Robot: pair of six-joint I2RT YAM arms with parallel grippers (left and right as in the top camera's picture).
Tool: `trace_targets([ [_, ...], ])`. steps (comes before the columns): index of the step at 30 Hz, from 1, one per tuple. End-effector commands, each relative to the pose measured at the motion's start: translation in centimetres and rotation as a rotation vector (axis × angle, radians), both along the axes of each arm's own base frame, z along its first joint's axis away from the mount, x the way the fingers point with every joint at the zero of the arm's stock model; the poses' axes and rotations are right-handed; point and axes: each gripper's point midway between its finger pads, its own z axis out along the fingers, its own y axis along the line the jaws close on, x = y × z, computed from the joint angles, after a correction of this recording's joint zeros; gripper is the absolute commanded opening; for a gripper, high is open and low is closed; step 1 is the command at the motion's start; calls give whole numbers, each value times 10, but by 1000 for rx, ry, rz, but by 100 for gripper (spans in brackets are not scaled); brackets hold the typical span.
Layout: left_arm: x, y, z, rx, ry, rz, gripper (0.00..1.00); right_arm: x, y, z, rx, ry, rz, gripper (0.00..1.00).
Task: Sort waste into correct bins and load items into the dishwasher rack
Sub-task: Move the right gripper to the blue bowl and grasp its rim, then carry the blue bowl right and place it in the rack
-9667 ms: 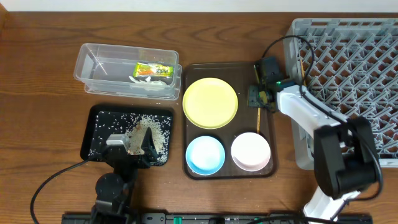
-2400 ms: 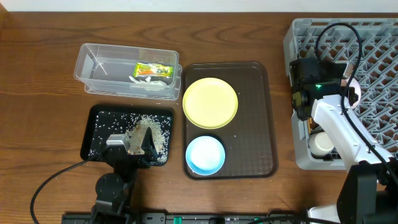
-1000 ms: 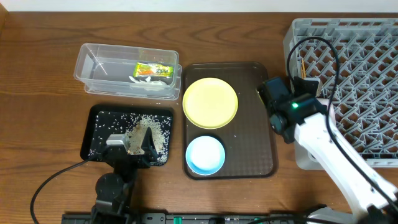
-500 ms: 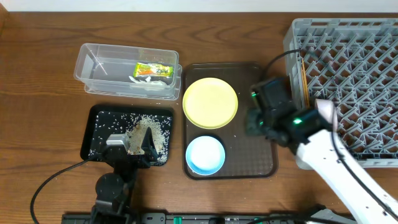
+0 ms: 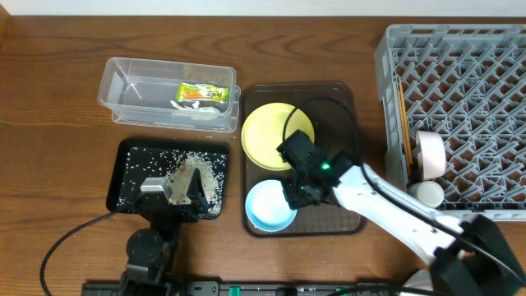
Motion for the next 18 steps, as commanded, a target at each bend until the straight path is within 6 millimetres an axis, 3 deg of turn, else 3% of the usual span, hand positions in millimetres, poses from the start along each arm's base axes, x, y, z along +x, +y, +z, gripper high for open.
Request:
trace_targets([
  [1,0,2,-15,23,30,4,91,-4,0,-19,-42,31,19,33],
  [5,0,1,-15,22,30,4,91,-5,-2,-28,-61,53,7,18],
  [9,0,2,-15,23,30,4,91,3,-7,-19,-66,11,-10,2],
  [13,0,1,-15,22,30,4,91,25,-33,13,-100,-117,-84,1],
  [15,0,2,-15,23,30,4,91,40,-55,33,-136,-207,-164,1],
  [18,0,2,-15,23,30,4,91,69,-105,78,-198,-404,-329,1],
])
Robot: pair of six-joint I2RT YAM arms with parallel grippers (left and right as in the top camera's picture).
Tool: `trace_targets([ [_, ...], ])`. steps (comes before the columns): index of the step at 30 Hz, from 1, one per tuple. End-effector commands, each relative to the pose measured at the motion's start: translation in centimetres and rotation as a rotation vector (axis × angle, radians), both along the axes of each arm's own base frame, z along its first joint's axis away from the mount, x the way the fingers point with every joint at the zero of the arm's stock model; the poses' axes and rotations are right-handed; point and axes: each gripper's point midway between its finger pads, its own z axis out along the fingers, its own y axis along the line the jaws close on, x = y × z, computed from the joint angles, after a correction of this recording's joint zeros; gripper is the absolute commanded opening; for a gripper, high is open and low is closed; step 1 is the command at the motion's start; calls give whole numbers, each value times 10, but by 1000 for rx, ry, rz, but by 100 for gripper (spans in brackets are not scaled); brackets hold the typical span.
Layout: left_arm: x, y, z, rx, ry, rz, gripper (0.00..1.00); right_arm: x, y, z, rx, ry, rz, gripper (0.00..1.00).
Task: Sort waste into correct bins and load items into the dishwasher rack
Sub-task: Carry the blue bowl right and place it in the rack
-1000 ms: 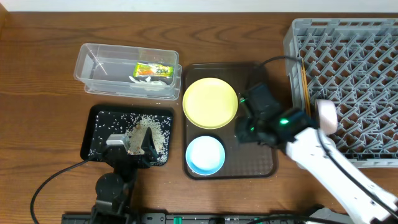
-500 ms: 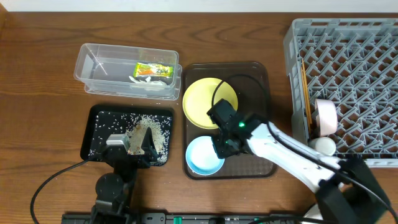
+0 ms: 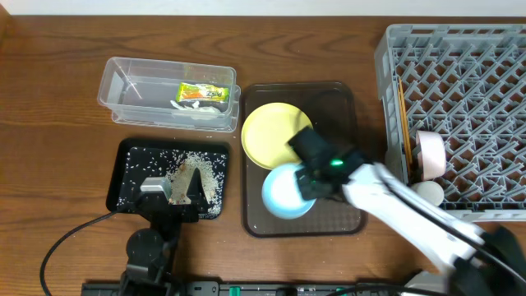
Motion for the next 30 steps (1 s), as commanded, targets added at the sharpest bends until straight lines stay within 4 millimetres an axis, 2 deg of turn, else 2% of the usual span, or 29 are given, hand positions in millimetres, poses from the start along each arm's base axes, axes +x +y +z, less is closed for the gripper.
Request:
trace_targets([
  [1,0,1,-15,22,30,4,91,41,-69,59,-116,-293,-231,1],
  [3,0,2,-15,23,30,4,91,54,-107,92,-164,-432,-356,1],
  [6,0,1,-15,22,30,4,91,63,-170,142,-272,-644,-576,1],
  [9,0,1,-15,22,30,4,91,64,-213,172,-374,-767,-731,1],
  [11,0,2,-15,23,30,4,91,69,-228,181,-416,-797,-761,1],
  [16,0,1,-15,22,30,4,91,81,-265,185,-575,-820,-840,1],
  [18,0,2,-15,23,30,4,91,93,-276,180,-634,-814,-845,1],
  [24,0,2,-15,23,30,4,91,128,-294,150,-786,-736,-755,1],
  [30,0,1,-15,22,30,4,91,153,-299,120,-867,-678,-674,1],
])
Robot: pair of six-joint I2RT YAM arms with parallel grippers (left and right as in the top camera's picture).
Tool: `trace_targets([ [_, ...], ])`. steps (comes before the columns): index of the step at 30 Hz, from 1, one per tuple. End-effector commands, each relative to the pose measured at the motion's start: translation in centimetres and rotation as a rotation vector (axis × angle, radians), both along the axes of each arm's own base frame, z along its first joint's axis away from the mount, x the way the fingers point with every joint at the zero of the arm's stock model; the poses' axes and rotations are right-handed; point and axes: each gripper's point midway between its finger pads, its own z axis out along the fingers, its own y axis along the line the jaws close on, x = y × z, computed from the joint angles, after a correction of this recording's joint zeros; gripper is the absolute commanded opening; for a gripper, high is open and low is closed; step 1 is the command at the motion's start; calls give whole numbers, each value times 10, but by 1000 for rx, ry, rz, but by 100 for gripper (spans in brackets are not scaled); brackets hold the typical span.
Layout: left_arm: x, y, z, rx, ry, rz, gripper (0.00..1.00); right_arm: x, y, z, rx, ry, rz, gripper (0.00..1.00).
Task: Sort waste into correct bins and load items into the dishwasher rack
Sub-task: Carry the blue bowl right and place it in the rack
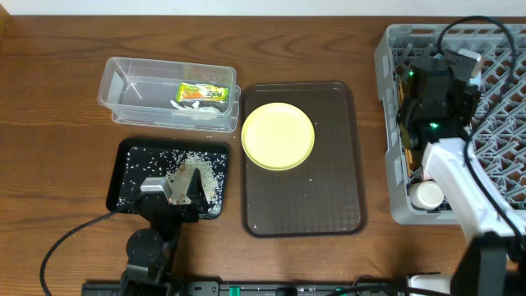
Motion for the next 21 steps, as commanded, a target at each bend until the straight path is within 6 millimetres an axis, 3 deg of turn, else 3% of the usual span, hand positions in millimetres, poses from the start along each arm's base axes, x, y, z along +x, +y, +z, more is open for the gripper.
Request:
trace_targets([
  [1,0,2,-15,23,30,4,91,3,-9,-8,-82,99,-10,1],
  [14,0,2,-15,23,30,4,91,25,-13,-33,-143,167,18,1],
  [21,0,1,-15,22,30,4,91,38,-12,-24,-245,226,63,1],
])
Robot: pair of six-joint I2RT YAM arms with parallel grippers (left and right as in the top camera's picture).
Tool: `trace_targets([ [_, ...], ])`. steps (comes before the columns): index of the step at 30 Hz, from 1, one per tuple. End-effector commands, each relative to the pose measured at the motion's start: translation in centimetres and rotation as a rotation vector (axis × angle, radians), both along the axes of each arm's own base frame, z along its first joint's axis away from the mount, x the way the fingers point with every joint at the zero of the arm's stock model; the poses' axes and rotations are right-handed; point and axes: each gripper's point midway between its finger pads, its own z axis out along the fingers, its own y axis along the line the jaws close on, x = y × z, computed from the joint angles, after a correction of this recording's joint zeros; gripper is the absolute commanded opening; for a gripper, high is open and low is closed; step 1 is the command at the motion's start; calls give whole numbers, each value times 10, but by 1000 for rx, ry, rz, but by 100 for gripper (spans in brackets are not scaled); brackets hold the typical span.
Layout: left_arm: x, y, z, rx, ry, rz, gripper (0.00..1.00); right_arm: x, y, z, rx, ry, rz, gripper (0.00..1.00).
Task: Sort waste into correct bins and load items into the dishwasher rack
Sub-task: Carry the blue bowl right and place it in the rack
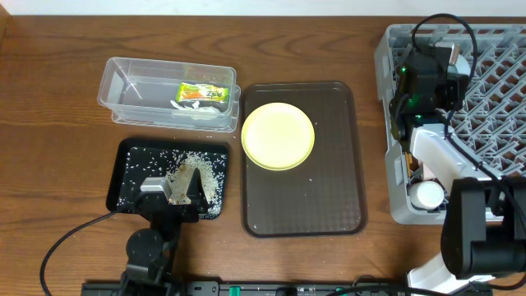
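Note:
A yellow plate (pixel 278 136) lies on the brown tray (pixel 329 197) at mid-table. My right gripper (pixel 427 78) hangs over the left part of the grey dishwasher rack (pixel 493 107). Its jaws are hidden under the wrist, so what they hold does not show. No blue bowl is in view. My left gripper (pixel 174 189) rests over the black tray (pixel 131 160) of scattered rice, fingers apart with nothing between them.
A clear plastic bin (pixel 123 90) at the back left holds a green and orange wrapper (pixel 203 94). A white cup (pixel 428 195) sits in the rack's near left corner. The right arm's cable loops above the rack.
My right gripper has shifted a little further back and left over the rack, and the wrist has turned. The plate, trays and left arm are where they were.
My right gripper was down at a blue bowl on the brown tray beside the yellow plate. Then the bowl was lifted off the tray in the gripper. Then the arm was over the rack with the bowl no longer visible, and it remains there.

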Motion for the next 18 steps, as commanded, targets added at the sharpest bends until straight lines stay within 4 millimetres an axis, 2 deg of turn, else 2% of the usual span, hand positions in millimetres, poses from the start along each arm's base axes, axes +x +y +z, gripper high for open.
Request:
trace_targets([
  [1,0,1,-15,22,30,4,91,-1,-4,4,-72,85,4,1],
  [11,0,1,-15,22,30,4,91,-14,29,-24,-60,216,38,2],
  [15,0,1,-15,22,30,4,91,-20,42,-30,-68,258,53,10],
  [18,0,2,-15,23,30,4,91,-25,53,-36,-54,263,58,22],
])
